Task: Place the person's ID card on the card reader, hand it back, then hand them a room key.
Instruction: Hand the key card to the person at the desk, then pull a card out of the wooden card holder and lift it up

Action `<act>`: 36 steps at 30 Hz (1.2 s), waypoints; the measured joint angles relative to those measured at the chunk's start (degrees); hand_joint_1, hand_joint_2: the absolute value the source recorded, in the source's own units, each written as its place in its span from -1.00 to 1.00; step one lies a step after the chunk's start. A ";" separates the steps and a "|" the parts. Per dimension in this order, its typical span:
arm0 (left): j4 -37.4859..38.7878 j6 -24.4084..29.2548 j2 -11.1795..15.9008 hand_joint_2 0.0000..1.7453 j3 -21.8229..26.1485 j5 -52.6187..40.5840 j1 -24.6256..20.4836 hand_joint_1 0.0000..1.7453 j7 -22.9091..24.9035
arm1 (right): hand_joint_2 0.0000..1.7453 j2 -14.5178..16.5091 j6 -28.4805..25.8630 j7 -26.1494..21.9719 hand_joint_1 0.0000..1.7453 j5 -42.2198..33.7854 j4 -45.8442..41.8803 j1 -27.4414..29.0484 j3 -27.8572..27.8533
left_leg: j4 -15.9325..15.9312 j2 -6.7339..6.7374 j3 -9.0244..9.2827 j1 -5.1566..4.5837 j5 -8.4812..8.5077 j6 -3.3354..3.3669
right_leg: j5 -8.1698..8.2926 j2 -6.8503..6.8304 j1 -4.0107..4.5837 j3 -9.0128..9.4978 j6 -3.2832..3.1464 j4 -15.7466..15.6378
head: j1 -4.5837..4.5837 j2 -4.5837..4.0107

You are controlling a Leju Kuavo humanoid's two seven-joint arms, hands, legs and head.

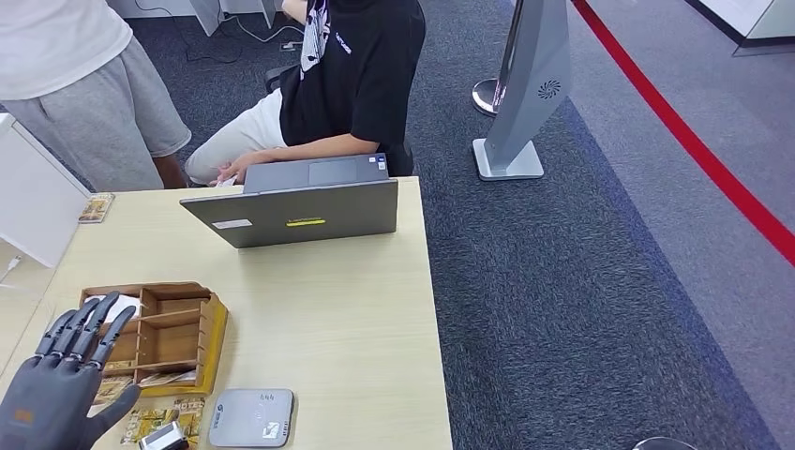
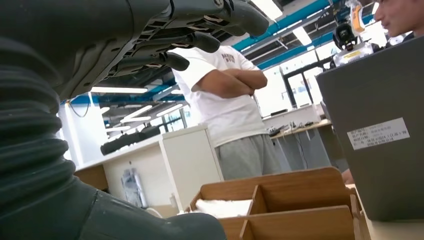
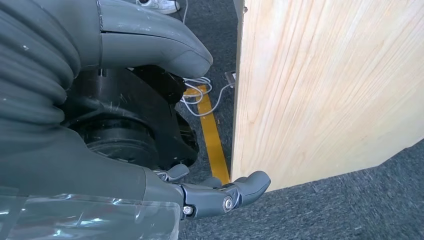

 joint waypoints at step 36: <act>7.77 -10.34 1.70 1.00 0.00 3.18 0.03 -1.00 7.19 | 1.00 0.00 2.76 0.29 -1.00 4.78 2.44 -3.31 -2.84 | 0.00 -0.02 0.01 0.00 0.02 0.01 | 0.01 -0.05 0.00 0.03 0.00 0.00 | -0.01 0.00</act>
